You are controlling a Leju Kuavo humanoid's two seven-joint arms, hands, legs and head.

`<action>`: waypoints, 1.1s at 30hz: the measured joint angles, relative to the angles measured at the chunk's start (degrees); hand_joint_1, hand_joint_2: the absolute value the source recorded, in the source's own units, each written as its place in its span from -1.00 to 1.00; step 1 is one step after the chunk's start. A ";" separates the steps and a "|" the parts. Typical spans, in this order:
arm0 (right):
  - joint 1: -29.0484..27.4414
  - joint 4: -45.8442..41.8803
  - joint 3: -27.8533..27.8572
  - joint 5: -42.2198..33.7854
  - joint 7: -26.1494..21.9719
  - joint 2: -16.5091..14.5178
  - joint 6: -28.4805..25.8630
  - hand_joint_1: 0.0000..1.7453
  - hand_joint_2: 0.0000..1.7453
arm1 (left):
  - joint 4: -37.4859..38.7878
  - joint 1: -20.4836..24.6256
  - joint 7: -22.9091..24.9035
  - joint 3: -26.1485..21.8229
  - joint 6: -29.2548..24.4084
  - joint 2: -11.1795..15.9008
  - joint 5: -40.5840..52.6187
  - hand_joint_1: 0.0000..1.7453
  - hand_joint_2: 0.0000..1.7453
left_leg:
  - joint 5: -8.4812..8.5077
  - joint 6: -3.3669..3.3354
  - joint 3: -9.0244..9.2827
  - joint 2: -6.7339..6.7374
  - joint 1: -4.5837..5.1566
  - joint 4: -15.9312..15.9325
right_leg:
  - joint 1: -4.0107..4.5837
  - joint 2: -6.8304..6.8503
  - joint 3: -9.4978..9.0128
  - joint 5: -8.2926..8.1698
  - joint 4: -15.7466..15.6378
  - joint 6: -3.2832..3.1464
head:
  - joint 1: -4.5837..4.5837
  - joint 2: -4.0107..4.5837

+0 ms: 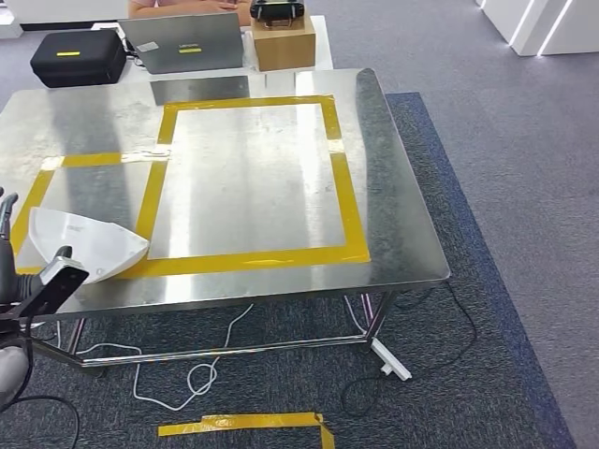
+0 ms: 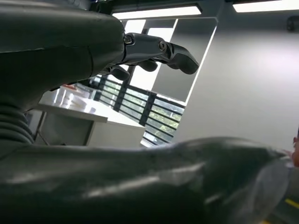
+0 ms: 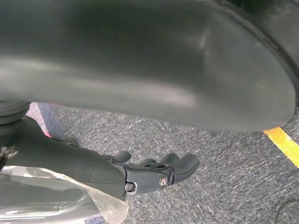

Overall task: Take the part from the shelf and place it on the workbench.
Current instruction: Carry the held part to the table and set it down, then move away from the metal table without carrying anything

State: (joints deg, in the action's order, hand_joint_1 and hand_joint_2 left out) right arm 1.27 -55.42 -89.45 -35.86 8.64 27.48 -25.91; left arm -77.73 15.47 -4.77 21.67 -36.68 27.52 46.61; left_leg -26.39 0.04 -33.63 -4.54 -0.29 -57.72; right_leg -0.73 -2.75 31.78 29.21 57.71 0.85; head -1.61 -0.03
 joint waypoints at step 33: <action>-1.12 -5.31 -0.20 0.64 0.33 2.98 -5.06 -1.00 -1.00 | -13.17 -6.55 -4.96 -5.99 1.36 -1.86 -9.43 -1.00 -1.00 | -0.04 -0.06 -0.01 0.00 0.02 -0.01 | -0.01 0.01 -0.04 -0.01 -0.06 0.02 | 0.01 0.01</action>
State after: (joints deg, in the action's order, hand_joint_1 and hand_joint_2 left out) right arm 0.15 -60.73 -89.66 -35.21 8.97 30.46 -30.97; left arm -90.90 8.91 -9.73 15.67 -35.32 25.66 37.18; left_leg -26.43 -0.03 -33.64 -4.54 -0.27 -57.73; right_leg -0.74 -2.74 31.74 29.21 57.64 0.86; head -1.61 -0.02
